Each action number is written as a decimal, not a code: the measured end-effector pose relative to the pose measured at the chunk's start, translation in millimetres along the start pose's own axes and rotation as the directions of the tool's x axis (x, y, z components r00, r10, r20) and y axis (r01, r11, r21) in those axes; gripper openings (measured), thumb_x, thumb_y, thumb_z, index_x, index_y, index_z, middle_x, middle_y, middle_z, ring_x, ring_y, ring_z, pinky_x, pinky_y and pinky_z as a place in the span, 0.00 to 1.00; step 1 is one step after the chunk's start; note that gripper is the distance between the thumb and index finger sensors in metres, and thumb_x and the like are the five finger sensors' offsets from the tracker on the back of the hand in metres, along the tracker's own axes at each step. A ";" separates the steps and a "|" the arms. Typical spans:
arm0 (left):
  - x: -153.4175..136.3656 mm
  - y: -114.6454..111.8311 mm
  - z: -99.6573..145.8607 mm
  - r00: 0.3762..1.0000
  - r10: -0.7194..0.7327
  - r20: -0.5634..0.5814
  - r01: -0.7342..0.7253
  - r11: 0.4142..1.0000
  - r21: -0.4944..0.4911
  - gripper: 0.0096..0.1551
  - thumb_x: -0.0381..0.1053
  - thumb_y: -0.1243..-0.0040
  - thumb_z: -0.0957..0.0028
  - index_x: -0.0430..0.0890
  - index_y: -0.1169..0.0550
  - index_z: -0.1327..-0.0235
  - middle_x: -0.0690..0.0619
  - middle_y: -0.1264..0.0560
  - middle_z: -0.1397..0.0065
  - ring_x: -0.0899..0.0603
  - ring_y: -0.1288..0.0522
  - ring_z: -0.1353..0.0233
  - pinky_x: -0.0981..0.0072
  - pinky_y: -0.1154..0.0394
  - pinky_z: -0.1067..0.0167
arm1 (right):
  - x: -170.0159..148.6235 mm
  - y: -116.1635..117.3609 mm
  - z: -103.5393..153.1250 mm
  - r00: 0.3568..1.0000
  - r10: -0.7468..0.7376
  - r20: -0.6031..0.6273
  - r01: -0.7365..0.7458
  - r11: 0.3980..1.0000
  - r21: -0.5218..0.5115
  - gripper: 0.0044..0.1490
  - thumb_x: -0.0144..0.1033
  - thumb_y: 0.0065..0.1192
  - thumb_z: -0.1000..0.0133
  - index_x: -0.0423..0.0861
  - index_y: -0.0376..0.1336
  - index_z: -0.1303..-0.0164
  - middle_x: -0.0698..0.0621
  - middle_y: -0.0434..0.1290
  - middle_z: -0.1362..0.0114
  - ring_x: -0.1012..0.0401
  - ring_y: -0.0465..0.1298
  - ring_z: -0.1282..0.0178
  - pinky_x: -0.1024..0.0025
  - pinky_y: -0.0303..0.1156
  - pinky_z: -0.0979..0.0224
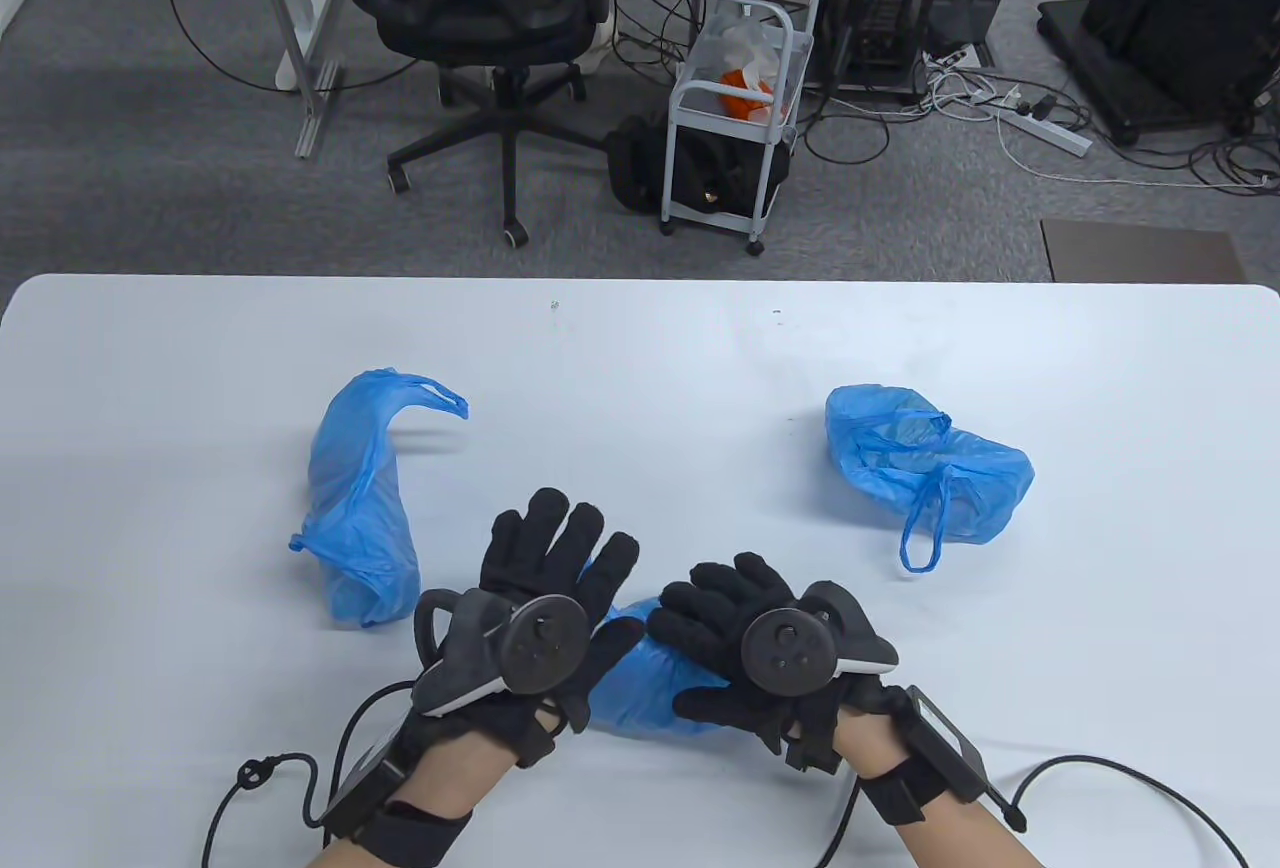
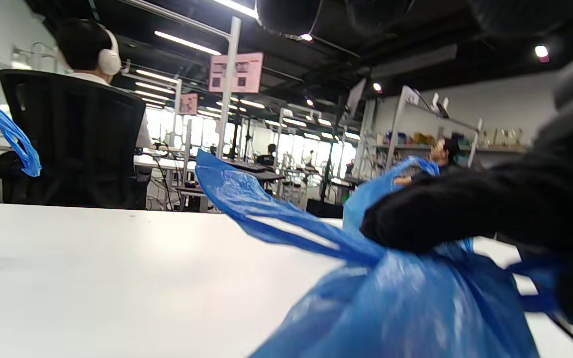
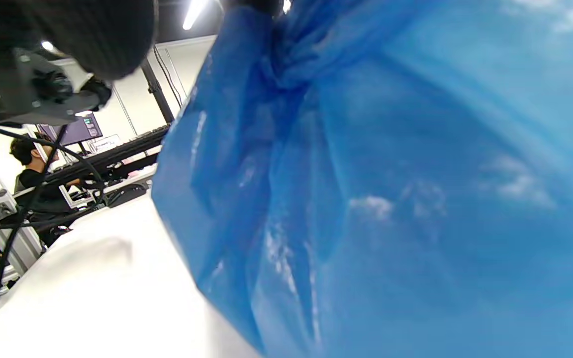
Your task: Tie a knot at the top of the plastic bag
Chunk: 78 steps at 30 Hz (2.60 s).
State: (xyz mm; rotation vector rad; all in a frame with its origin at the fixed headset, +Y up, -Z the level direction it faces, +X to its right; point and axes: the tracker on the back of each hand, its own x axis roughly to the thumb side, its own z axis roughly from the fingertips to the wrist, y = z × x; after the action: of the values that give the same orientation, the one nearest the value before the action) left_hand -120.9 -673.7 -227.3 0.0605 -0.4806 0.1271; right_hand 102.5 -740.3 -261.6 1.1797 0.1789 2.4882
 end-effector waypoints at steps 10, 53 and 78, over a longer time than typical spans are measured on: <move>-5.5 -55.7 47.1 0.999 0.031 0.005 -0.030 0.983 -0.180 0.48 0.83 0.60 0.58 0.72 0.63 0.32 0.58 0.69 0.17 0.44 0.75 0.17 0.37 0.66 0.24 | -5.3 9.1 -2.9 0.999 0.025 -0.047 -0.023 0.999 0.037 0.53 0.56 0.70 0.54 0.47 0.51 0.24 0.40 0.51 0.17 0.31 0.49 0.20 0.28 0.35 0.27; -14.4 -65.9 47.6 0.997 0.077 0.009 -0.071 0.959 -0.273 0.49 0.83 0.61 0.59 0.73 0.65 0.33 0.57 0.69 0.17 0.44 0.74 0.17 0.37 0.66 0.24 | -85.6 -49.8 -97.2 0.854 -0.186 -0.487 0.060 0.963 -0.263 0.52 0.53 0.72 0.53 0.47 0.50 0.24 0.40 0.51 0.19 0.31 0.49 0.23 0.29 0.29 0.27; -9.4 -75.4 41.9 0.997 0.055 -0.049 -0.067 0.950 -0.306 0.48 0.83 0.61 0.59 0.73 0.65 0.33 0.57 0.69 0.17 0.44 0.74 0.17 0.38 0.65 0.23 | -219.3 -69.2 109.3 0.556 -0.279 -0.783 -0.043 0.931 -0.362 0.66 0.46 0.82 0.58 0.56 0.37 0.25 0.48 0.48 0.18 0.37 0.41 0.17 0.33 0.14 0.26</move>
State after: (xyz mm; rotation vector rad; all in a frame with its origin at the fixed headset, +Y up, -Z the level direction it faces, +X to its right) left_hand -138.0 -753.1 -196.7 -0.2624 -0.4579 0.1129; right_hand 332.1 -767.2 -368.2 -0.2345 0.0527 2.5887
